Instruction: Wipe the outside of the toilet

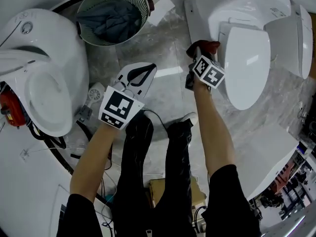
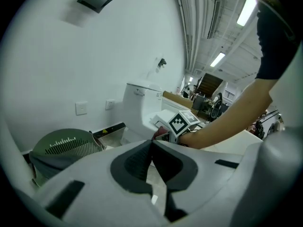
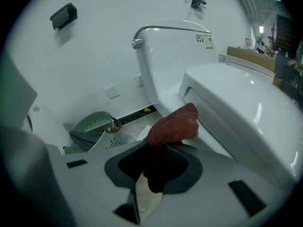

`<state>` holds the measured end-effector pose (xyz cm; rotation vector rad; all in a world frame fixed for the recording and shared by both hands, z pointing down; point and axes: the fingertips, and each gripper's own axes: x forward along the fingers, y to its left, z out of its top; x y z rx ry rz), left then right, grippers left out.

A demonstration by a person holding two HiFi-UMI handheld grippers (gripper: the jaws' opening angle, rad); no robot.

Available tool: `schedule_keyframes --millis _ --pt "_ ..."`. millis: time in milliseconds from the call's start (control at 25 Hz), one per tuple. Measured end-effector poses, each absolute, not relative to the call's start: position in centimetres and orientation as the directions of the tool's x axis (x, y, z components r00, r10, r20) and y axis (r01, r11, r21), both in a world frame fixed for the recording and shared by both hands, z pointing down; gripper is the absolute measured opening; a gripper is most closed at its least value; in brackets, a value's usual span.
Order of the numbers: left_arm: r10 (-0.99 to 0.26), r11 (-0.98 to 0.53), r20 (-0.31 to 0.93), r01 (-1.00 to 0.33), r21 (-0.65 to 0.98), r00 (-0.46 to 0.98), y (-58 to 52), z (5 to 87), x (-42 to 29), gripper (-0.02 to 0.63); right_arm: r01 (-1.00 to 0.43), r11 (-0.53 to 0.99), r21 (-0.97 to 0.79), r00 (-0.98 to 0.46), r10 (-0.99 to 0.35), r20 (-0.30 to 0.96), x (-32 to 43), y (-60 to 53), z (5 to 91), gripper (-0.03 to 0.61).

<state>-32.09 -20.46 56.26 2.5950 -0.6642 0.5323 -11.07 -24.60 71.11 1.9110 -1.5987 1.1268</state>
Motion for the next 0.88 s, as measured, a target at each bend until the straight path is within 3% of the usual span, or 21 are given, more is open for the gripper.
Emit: schedule_keyframes --millis 400,880 --pt "-0.315 -0.817 0.478 -0.491 0.302 0.82 -19.3 59.9 -32.5 -0.002 -0.875 -0.416 -0.248 0.092 -0.645 0.759 -7.4 -26.1 74.5 0.08" --pt "-0.267 -0.832 0.496 -0.457 0.315 0.827 -17.4 61.4 -29.7 -0.002 -0.809 -0.532 -0.249 0.168 -0.617 0.769 -5.6 -19.7 75.4 0.077"
